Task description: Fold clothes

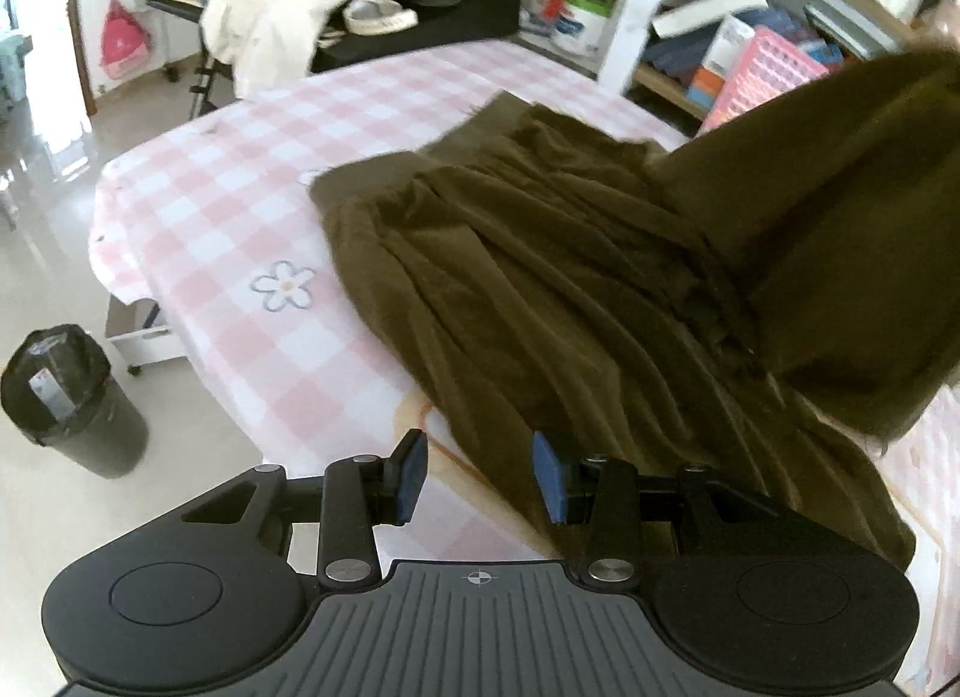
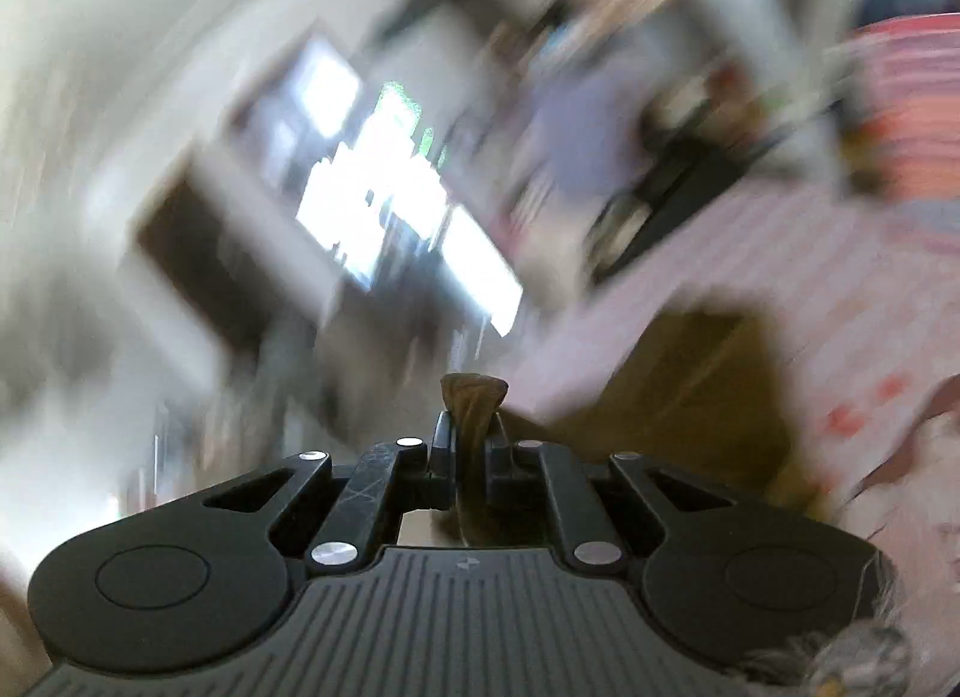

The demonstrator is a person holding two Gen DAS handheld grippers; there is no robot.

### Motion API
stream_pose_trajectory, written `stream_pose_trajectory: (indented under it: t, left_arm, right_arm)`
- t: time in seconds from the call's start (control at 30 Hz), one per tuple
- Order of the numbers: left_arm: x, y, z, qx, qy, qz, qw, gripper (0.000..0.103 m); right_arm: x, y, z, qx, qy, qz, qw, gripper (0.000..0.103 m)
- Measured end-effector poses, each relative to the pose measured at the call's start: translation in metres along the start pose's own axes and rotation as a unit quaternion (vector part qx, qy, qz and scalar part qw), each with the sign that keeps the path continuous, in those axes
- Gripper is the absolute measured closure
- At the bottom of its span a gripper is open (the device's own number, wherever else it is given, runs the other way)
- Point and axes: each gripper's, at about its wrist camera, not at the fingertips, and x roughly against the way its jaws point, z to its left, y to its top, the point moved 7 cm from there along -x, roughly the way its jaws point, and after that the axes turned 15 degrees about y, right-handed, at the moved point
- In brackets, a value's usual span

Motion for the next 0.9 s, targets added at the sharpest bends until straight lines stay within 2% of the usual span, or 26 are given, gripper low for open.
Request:
stream_pose_trajectory:
  t: [0.07, 0.13, 0.2, 0.27, 0.3, 0.33, 0.37, 0.4, 0.57, 0.67, 0.73, 0.8, 0.9]
  left_arm:
    - [-0.001, -0.001, 0.007, 0.018, -0.002, 0.001, 0.9998, 0.064]
    - [-0.006, -0.004, 0.009, 0.025, -0.009, 0.012, 0.9996, 0.064]
    - [-0.007, -0.005, 0.006, 0.017, -0.011, 0.018, 0.9996, 0.064]
    - [-0.005, -0.005, 0.003, 0.009, -0.017, 0.013, 0.9997, 0.064]
    - [-0.005, -0.004, 0.003, 0.008, -0.017, 0.011, 0.9998, 0.064]
    - [-0.005, -0.002, 0.002, 0.008, -0.017, 0.010, 0.9998, 0.064]
    - [-0.005, -0.001, 0.002, 0.007, -0.017, 0.009, 0.9998, 0.064]
    - [-0.006, -0.001, 0.002, 0.007, -0.017, 0.009, 0.9998, 0.064]
    - [-0.005, 0.007, 0.001, -0.008, -0.016, -0.003, 0.9998, 0.064]
    - [-0.005, 0.009, 0.002, -0.007, -0.013, -0.004, 0.9999, 0.064]
    - [-0.005, 0.010, 0.003, -0.005, -0.010, -0.005, 0.9999, 0.064]
    - [-0.005, 0.011, 0.005, -0.002, -0.008, -0.005, 1.0000, 0.064]
    - [-0.008, 0.014, 0.006, 0.003, -0.008, -0.006, 0.9999, 0.064]
  right_arm:
    - [0.031, 0.008, -0.041, -0.029, -0.077, -0.032, 0.996, 0.096]
    - [0.063, 0.014, -0.082, -0.058, -0.154, -0.064, 0.984, 0.091]
    - [0.098, 0.020, -0.122, -0.086, -0.230, -0.095, 0.965, 0.090]
    - [0.133, 0.025, -0.161, -0.114, -0.304, -0.126, 0.938, 0.089]
    - [0.151, 0.027, -0.179, -0.127, -0.340, -0.140, 0.921, 0.085]
    - [0.170, 0.029, -0.198, -0.140, -0.375, -0.155, 0.903, 0.075]
    - [0.177, 0.025, -0.204, -0.146, -0.387, -0.159, 0.896, 0.072]
    - [0.178, 0.019, -0.205, -0.147, -0.388, -0.156, 0.896, 0.071]
    - [0.179, 0.001, -0.218, -0.154, -0.413, -0.130, 0.888, 0.071]
    - [0.171, -0.005, -0.228, -0.138, -0.437, -0.089, 0.884, 0.071]
    - [0.162, -0.011, -0.222, -0.108, -0.456, -0.045, 0.882, 0.071]
    - [0.147, -0.026, -0.209, -0.062, -0.472, 0.008, 0.880, 0.066]
    - [0.126, -0.052, -0.199, 0.000, -0.497, 0.087, 0.863, 0.068]
